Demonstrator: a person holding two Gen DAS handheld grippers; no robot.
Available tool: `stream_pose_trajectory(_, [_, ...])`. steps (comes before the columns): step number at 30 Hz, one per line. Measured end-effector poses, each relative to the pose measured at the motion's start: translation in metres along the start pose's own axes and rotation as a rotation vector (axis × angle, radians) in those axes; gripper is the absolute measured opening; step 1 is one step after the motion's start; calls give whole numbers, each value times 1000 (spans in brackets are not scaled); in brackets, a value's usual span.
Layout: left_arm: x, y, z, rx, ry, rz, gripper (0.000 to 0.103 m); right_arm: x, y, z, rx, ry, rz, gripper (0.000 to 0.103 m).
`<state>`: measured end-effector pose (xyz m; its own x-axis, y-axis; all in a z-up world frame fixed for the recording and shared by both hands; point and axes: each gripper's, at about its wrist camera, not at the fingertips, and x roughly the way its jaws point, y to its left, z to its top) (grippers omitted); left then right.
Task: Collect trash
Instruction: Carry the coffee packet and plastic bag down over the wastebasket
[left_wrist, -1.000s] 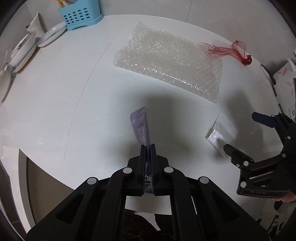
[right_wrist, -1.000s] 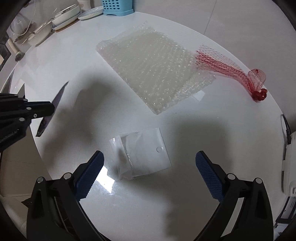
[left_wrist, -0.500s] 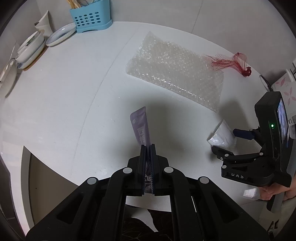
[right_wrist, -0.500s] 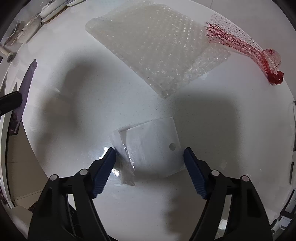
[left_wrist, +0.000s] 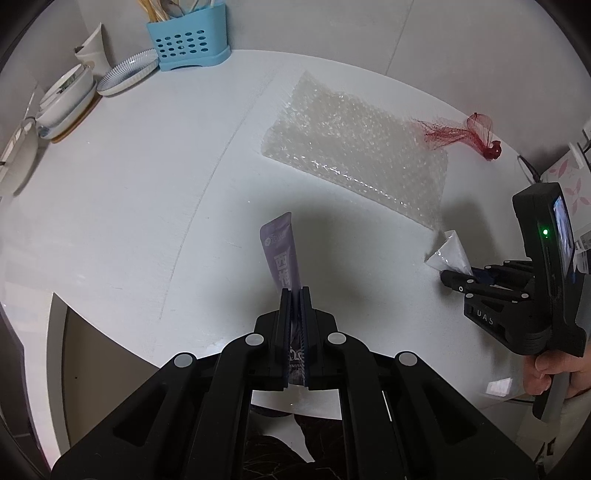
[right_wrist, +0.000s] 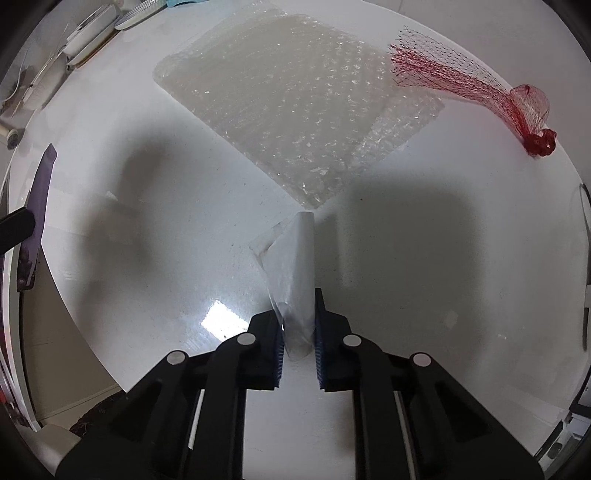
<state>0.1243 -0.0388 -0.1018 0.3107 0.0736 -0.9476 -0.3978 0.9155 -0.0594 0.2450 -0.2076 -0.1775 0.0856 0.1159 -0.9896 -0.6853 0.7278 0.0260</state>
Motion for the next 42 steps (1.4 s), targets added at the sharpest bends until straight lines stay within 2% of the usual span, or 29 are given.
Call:
stream_pose_trajectory(11, [-8, 4, -1, 28, -24, -28, 4, -23, 2, -11, 71, -97, 23, 12])
stream_pose_trajectory(23, [-26, 12, -7, 98, -68, -72, 4, -64, 14, -33, 165, -209, -24, 12])
stream_pose_trajectory(34, [-49, 20, -17, 205, -112, -131, 4, -96, 49, -64, 275, -293, -74, 12])
stream_pose_trajectory(42, [-68, 25, -38, 289, -148, -174, 4, -121, 75, -95, 341, -354, -106, 12])
